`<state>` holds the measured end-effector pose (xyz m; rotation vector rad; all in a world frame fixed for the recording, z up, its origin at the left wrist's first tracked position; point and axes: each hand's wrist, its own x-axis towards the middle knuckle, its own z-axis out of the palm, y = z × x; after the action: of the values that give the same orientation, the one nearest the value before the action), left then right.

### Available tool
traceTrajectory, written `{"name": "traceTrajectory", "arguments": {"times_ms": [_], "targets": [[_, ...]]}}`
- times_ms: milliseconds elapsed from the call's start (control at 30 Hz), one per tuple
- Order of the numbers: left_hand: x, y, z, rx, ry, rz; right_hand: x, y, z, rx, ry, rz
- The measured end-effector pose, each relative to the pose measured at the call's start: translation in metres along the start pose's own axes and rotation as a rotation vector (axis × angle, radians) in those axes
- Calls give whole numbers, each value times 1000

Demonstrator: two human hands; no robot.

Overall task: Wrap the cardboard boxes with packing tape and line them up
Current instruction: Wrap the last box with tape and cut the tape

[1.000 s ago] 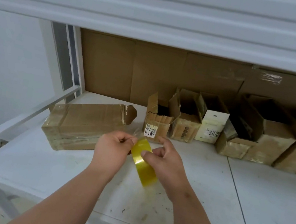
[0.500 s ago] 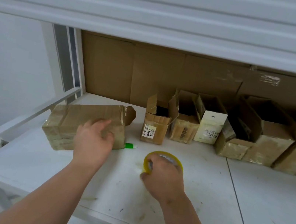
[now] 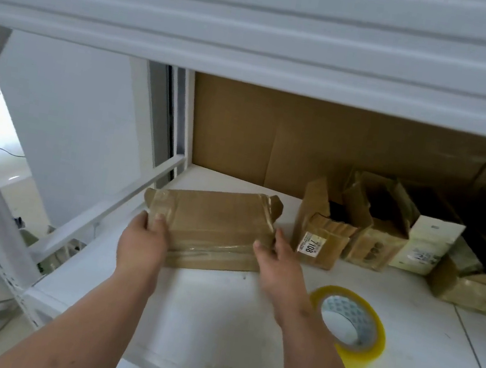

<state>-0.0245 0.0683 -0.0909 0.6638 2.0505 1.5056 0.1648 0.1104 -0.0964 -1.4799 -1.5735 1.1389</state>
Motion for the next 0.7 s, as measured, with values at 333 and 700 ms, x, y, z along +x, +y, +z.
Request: {"name": "traceTrajectory", "arguments": {"times_ms": [333,700], "targets": [[42,-2,-17,-103,-28,89,15,-5,26,205,288,-108],[49,-14,-13,-379,-456,-234,-4,10,42,359,166,-119]]}}
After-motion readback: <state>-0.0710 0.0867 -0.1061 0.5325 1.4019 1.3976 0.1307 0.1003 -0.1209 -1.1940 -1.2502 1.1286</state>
